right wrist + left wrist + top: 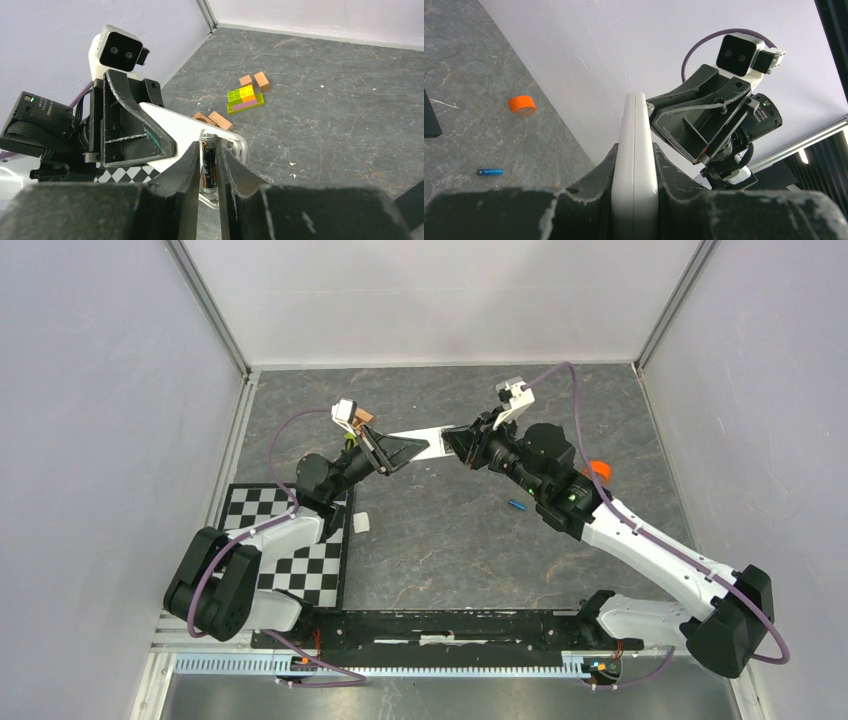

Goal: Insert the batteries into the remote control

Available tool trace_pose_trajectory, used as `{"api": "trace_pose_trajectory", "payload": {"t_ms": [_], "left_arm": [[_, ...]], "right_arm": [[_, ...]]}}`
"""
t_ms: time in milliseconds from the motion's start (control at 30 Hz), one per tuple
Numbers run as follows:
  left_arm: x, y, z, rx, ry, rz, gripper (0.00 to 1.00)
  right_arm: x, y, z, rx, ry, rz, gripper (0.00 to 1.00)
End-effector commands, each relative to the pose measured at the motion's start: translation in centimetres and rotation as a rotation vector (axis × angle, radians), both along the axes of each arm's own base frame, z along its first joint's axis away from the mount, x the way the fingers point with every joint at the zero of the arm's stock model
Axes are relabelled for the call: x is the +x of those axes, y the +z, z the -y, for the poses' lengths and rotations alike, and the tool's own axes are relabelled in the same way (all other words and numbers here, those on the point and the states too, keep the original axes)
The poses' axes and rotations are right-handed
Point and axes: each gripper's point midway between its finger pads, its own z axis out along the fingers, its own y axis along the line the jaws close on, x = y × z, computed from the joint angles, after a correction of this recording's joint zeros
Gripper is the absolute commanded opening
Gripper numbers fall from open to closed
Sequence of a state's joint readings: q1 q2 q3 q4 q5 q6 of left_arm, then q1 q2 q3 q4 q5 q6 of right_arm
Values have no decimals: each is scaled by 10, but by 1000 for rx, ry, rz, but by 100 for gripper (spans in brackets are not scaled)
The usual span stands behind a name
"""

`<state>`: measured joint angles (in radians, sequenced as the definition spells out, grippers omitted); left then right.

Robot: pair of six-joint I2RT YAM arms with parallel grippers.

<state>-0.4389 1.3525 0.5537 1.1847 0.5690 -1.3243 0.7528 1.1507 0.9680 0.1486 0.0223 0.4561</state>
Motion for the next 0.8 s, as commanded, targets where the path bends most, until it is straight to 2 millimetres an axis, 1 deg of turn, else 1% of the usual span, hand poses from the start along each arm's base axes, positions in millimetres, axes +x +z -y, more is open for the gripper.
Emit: {"api": "trace_pose_trajectory", "payload": {"t_ms": [0,200,367,467,633,767], "left_arm": [[-12,29,-4,-76,-17,80,2],[-12,33,-5,-102,-22,66,2],[-14,39,-8,-162,-43,43,2],[-13,38,-8,-184,-51,28,2],[-11,39,-8,-188,-46,27,2],[-11,39,-8,-191,-47,24,2]], "right_arm": [[8,8,2,1,-36,-2,21],[10,5,3,6,-53,-16,15],[15,-5,6,59,-105,-63,12],[15,-10,7,106,-123,-100,12],[16,-15,10,132,-145,-124,12],[15,-18,6,135,-129,-134,14]]}}
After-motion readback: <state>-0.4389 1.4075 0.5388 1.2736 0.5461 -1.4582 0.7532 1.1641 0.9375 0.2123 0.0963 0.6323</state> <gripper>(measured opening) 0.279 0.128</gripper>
